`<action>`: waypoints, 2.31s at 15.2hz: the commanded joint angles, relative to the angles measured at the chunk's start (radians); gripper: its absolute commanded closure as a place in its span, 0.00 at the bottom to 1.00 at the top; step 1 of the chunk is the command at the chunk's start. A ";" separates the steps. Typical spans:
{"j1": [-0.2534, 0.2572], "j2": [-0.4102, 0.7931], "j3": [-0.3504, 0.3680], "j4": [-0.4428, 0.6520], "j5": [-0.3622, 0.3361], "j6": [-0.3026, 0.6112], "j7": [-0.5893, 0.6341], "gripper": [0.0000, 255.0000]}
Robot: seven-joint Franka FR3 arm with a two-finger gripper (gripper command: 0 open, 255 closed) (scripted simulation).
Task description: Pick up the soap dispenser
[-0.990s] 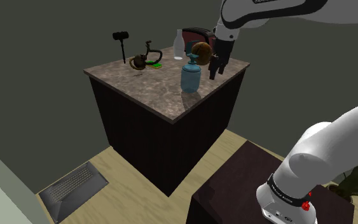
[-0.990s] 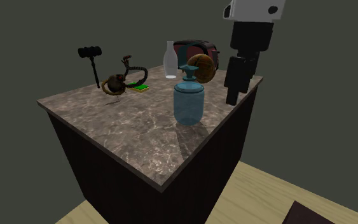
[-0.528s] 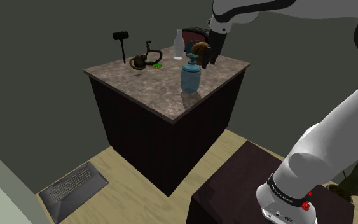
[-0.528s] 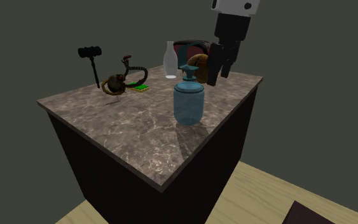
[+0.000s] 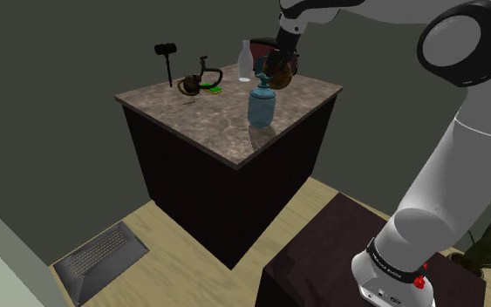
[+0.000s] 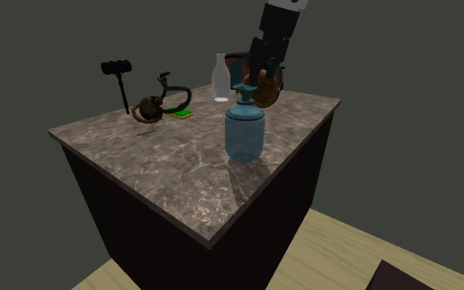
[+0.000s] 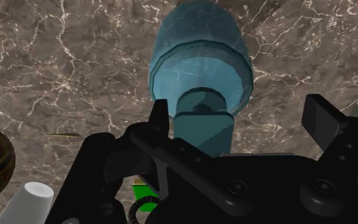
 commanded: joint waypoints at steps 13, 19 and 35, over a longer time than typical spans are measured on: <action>-0.014 0.080 -0.005 0.015 0.045 0.103 -0.041 1.00; -0.014 0.080 -0.005 0.016 0.045 0.102 -0.041 1.00; -0.022 0.106 -0.009 0.223 0.042 -0.080 -0.021 1.00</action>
